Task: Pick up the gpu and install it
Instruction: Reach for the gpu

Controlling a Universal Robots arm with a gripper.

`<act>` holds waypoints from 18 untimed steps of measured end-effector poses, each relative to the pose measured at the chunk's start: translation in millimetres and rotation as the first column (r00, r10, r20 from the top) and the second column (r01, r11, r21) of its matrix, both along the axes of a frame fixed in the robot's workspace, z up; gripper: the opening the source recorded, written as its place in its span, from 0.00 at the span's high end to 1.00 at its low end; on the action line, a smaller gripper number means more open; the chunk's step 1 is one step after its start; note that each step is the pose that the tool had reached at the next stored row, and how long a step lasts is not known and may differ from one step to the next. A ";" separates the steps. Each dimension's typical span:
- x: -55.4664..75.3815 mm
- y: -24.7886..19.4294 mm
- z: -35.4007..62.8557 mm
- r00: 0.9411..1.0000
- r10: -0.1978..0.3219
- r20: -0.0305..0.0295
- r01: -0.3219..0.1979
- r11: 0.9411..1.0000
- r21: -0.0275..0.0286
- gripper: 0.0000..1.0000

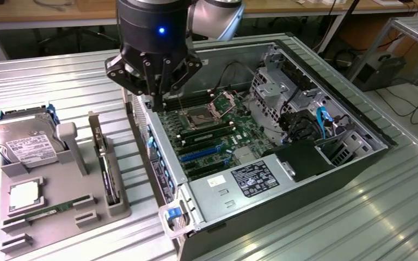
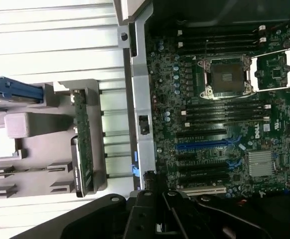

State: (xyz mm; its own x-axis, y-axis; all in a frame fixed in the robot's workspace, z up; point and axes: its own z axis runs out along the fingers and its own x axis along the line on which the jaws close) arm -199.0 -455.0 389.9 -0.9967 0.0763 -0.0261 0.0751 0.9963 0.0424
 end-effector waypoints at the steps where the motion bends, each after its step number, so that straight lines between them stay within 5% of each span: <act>1: -4.2 -0.8 -0.5 1.000 0.000 0.000 0.000 1.000 -0.001 0.89; 9: -52.0 -3.0 -10.4 1.000 0.000 0.000 0.000 1.000 -0.010 0.89; 13: -86.2 0.7 -23.0 1.000 0.000 0.000 0.000 1.000 -0.017 0.89; 15: -90.1 1.6 -24.3 1.000 0.000 0.000 0.000 1.000 -0.025 0.89; 18: -90.2 1.6 -24.3 1.000 0.000 0.000 0.000 1.000 -0.025 0.89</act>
